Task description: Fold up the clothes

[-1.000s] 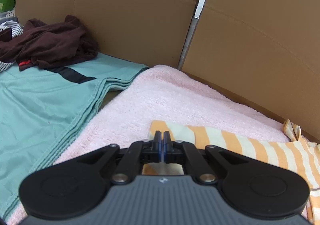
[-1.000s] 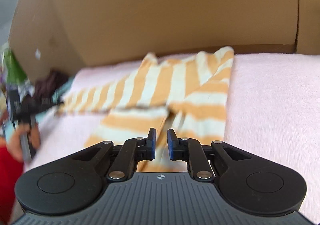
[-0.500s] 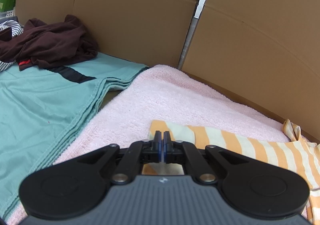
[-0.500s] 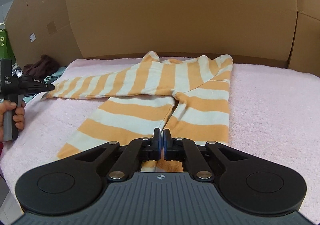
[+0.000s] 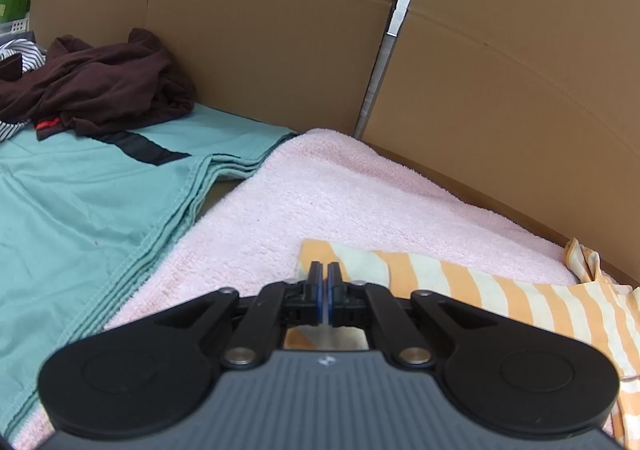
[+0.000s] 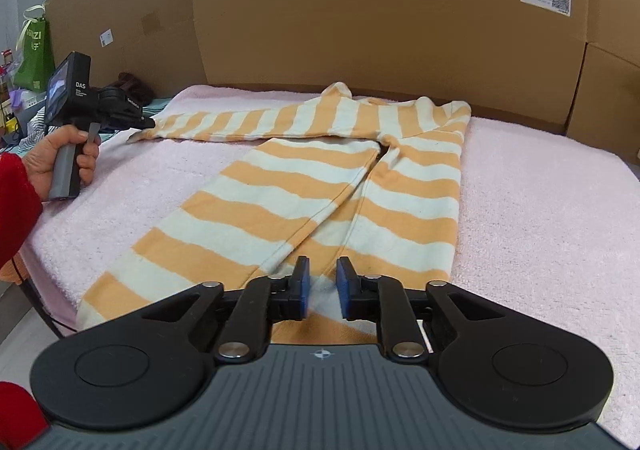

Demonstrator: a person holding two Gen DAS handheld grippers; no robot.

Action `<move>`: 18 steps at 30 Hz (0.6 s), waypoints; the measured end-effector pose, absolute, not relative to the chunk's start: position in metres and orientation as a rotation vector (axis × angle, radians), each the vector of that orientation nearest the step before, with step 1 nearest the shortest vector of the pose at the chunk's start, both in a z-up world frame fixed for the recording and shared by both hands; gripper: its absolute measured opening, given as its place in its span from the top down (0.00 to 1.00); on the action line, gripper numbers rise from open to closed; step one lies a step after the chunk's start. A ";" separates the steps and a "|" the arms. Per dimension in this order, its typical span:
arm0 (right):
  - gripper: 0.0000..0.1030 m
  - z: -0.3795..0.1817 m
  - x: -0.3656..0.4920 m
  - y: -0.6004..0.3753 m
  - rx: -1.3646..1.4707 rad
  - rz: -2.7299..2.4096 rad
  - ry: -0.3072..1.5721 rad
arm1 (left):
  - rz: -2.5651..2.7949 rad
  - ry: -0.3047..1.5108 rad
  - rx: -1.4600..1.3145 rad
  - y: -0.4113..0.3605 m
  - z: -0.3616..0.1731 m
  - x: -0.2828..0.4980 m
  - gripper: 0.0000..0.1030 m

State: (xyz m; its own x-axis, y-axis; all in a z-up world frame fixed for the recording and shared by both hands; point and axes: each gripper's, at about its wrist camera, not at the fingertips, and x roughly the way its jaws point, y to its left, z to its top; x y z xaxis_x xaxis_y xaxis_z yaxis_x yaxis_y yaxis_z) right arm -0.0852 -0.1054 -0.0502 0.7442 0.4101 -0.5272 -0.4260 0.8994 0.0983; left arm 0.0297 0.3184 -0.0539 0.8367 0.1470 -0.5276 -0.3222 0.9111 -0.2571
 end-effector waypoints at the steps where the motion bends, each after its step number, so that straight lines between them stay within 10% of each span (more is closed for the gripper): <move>1: 0.96 -0.049 -0.085 -0.107 -0.006 0.462 0.565 | 0.254 0.525 -0.347 0.318 -0.054 0.030 1.00; 18: 0.72 -0.053 -0.158 -0.114 -0.054 0.626 0.572 | 0.252 0.528 -0.341 0.319 -0.055 0.030 1.00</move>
